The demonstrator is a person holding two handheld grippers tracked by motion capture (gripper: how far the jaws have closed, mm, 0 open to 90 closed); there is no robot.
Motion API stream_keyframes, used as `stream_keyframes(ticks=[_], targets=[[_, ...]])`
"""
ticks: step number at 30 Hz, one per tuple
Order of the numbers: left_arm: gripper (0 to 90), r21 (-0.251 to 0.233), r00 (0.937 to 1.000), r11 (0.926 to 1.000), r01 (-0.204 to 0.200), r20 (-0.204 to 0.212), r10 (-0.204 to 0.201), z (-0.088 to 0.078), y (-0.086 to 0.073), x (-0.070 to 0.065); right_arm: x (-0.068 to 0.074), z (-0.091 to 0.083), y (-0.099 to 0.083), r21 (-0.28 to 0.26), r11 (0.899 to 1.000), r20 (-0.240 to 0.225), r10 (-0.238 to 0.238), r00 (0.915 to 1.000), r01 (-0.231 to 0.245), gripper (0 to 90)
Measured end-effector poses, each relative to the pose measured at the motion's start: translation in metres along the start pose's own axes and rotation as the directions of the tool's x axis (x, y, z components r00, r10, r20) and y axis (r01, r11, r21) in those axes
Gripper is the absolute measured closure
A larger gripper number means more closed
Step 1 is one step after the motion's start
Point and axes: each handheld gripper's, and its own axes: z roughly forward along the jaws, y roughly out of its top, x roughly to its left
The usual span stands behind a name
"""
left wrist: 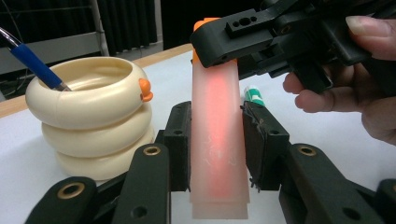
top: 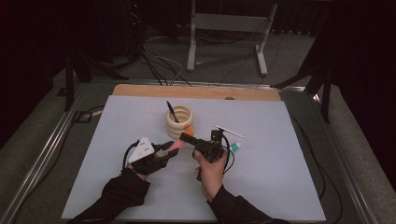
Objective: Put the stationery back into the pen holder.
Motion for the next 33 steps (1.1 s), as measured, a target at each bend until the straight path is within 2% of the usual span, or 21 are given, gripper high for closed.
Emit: stream_keyframes(ticks=[3, 5, 7, 8, 9, 10, 15, 18, 20, 21, 24, 27, 30, 31, 32, 33], targets=[[65.7, 0.004, 1.0000, 0.9999, 0.009, 0.002, -0.009, 0.001, 0.000, 0.000, 0.000, 0.000, 0.001, 0.004, 1.000, -0.005, 0.012, 0.9999, -0.012, 71.2], [65.5, 0.018, 0.9995, 0.9994, 0.030, 0.006, -0.030, 0.001, 0.001, 0.001, 0.001, 0.000, 0.001, 0.005, 1.000, -0.003, 0.005, 1.0000, -0.005, 72.0], [63.0, 0.023, 0.9995, 0.9992, 0.032, -0.002, -0.032, 0.001, 0.001, 0.001, 0.002, 0.001, 0.001, 0.005, 1.000, 0.000, -0.007, 1.0000, 0.007, 72.1], [63.0, 0.028, 0.9990, 0.9986, 0.045, 0.000, -0.045, 0.001, 0.002, 0.001, 0.003, 0.001, 0.001, 0.005, 1.000, 0.002, -0.021, 0.9998, 0.021, 72.1], [52.3, 0.034, 0.9987, 0.9983, 0.048, -0.018, -0.047, 0.001, 0.003, 0.000, 0.003, 0.001, 0.002, 0.006, 0.999, 0.010, -0.045, 0.9989, 0.045, 72.2], [49.5, 0.034, 0.9986, 0.9982, 0.050, -0.021, -0.049, 0.001, 0.004, 0.000, 0.004, 0.001, 0.002, 0.000, 0.998, 0.018, -0.060, 0.9980, 0.060, 72.2], [45.0, 0.046, 0.9975, 0.9970, 0.062, -0.037, -0.061, 0.000, 0.005, 0.002, 0.011, -0.003, 0.007, -0.023, 0.989, 0.037, -0.143, 0.9891, 0.143, 72.2], [43.7, 0.054, 0.9972, 0.9967, 0.061, -0.047, -0.059, 0.000, 0.004, 0.003, 0.017, -0.004, 0.009, -0.028, 0.979, 0.057, -0.201, 0.9778, 0.203, 72.2], [43.6, 0.054, 0.9966, 0.9963, 0.066, -0.052, -0.063, 0.000, 0.003, 0.004, 0.018, -0.005, 0.010, -0.029, 0.976, 0.060, -0.216, 0.9746, 0.218, 72.2], [43.5, 0.055, 0.9965, 0.9960, 0.071, -0.047, -0.068, -0.001, 0.003, 0.004, 0.021, -0.006, 0.012, -0.032, 0.969, 0.072, -0.244, 0.9671, 0.247, 72.2], [41.3, 0.058, 0.9959, 0.9953, 0.077, -0.051, -0.074, -0.001, 0.003, 0.005, 0.025, -0.006, 0.014, -0.030, 0.954, 0.088, -0.293, 0.9519, 0.297, 72.2], [39.6, 0.063, 0.9959, 0.9951, 0.077, -0.053, -0.073, -0.001, 0.003, 0.005, 0.027, -0.007, 0.016, -0.028, 0.933, 0.104, -0.354, 0.9294, 0.359, 72.1], [37.0, 0.060, 0.9965, 0.9955, 0.073, -0.045, -0.071, -0.002, 0.002, 0.006, 0.031, -0.007, 0.018, -0.017, 0.905, 0.128, -0.421, 0.8981, 0.426, 72.1], [35.2, 0.060, 0.9965, 0.9955, 0.073, -0.045, -0.071, -0.002, 0.002, 0.006, 0.031, -0.007, 0.018, -0.017, 0.905, 0.128, -0.421, 0.8981, 0.426, 72.1], [35.2, 0.053, 0.9963, 0.9955, 0.078, -0.040, -0.076, -0.002, 0.002, 0.006, 0.032, -0.007, 0.019, -0.007, 0.894, 0.131, -0.443, 0.8872, 0.447, 72.2], [32.3, 0.053, 0.9961, 0.9954, 0.080, -0.040, -0.078, -0.002, 0.002, 0.007, 0.035, -0.008, 0.021, -0.008, 0.877, 0.139, -0.475, 0.8688, 0.481, 72.1]])
